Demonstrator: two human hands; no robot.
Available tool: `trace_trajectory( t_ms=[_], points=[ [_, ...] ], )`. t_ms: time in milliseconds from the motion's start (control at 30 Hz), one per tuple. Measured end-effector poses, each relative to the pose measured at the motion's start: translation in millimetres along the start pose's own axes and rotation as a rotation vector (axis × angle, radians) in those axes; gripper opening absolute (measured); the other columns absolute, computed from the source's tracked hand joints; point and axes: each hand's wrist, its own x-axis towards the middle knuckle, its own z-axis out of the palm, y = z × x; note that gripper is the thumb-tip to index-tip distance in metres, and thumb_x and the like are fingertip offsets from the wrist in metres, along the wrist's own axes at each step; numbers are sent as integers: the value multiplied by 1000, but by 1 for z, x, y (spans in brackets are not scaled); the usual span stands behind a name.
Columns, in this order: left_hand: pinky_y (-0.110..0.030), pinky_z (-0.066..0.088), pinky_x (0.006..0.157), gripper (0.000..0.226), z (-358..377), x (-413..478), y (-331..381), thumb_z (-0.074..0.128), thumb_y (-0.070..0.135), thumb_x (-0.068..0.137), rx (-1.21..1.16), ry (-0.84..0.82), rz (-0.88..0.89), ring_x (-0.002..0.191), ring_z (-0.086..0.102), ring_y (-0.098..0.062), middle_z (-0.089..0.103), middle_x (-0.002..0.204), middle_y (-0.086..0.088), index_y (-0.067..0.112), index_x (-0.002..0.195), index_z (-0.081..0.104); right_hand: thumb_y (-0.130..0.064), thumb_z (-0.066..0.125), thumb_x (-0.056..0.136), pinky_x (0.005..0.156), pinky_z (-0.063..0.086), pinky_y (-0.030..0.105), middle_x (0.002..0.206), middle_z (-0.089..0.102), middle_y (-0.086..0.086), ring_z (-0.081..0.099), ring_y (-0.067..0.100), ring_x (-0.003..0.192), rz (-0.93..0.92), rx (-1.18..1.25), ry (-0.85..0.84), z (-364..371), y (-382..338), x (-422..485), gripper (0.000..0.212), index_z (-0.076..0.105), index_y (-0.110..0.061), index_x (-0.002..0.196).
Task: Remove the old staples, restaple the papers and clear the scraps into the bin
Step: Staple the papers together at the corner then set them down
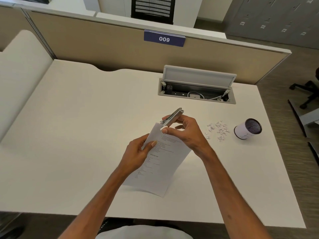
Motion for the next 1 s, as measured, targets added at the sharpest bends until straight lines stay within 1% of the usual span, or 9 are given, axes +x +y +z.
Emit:
trace_trajectory(
  t_ms=[167, 233, 300, 400, 567, 700, 800, 933, 1000],
  points=[
    [-43, 68, 81, 31, 0, 2, 0, 62, 52, 110, -10, -8, 0, 98, 80, -19, 83, 114, 13, 33, 130, 76, -49, 84, 80, 89, 52, 31, 110, 77, -29, 70, -1, 104, 21, -2, -46, -1, -1, 1, 34, 78, -35, 110],
    [-46, 67, 83, 28, 1, 3, 0, 62, 50, 110, -5, -10, 6, 100, 80, -20, 83, 113, 11, 34, 128, 77, -49, 84, 80, 87, 53, 31, 107, 77, -28, 71, 3, 101, 41, -12, -62, 1, 1, 0, 31, 78, -40, 109],
    [-52, 66, 84, 30, 1, 4, -1, 62, 55, 108, -1, -9, 17, 99, 79, -21, 83, 112, 8, 35, 126, 77, -50, 84, 79, 81, 52, 28, 108, 77, -23, 72, 12, 99, 55, -23, -71, 3, 2, 0, 32, 78, -42, 109],
    [-56, 65, 86, 34, 2, 5, -3, 63, 58, 106, -8, -10, 16, 100, 79, -21, 83, 110, 7, 35, 128, 77, -48, 86, 79, 77, 51, 23, 112, 77, -17, 71, 14, 99, 61, -29, -89, 5, 3, -1, 33, 78, -41, 110],
    [-54, 67, 88, 30, 2, 6, -7, 65, 50, 109, -11, -21, 7, 102, 80, -20, 84, 113, 8, 32, 130, 77, -52, 83, 78, 78, 51, 24, 113, 77, -16, 72, 15, 99, 66, -46, -88, 8, 3, 1, 37, 77, -39, 112],
    [-56, 66, 88, 39, 2, 7, -9, 63, 58, 105, -12, -23, -1, 102, 80, -21, 83, 115, 8, 32, 131, 77, -51, 84, 81, 84, 59, 32, 113, 78, -13, 74, 19, 99, 63, -46, -76, 9, 6, 4, 35, 78, -37, 112],
    [-55, 66, 89, 42, 1, 8, -12, 62, 60, 103, -5, -19, 0, 102, 80, -21, 83, 114, 9, 32, 131, 77, -49, 85, 83, 88, 59, 36, 112, 78, -14, 74, 19, 99, 52, -59, -80, 11, 7, 6, 29, 78, -40, 109],
    [-51, 67, 88, 39, 1, 9, -13, 63, 56, 106, 3, -18, -4, 102, 80, -20, 83, 116, 9, 32, 132, 77, -49, 84, 82, 85, 58, 30, 109, 78, -17, 74, 14, 97, 47, -67, -93, 10, 7, 8, 28, 78, -41, 108],
    [-46, 68, 86, 34, 1, 10, -13, 65, 51, 108, 9, -17, -5, 101, 80, -19, 83, 116, 10, 30, 133, 77, -48, 84, 82, 88, 58, 35, 110, 79, -15, 74, 15, 98, 41, -73, -97, 10, 8, 10, 31, 79, -37, 111]
  ],
)
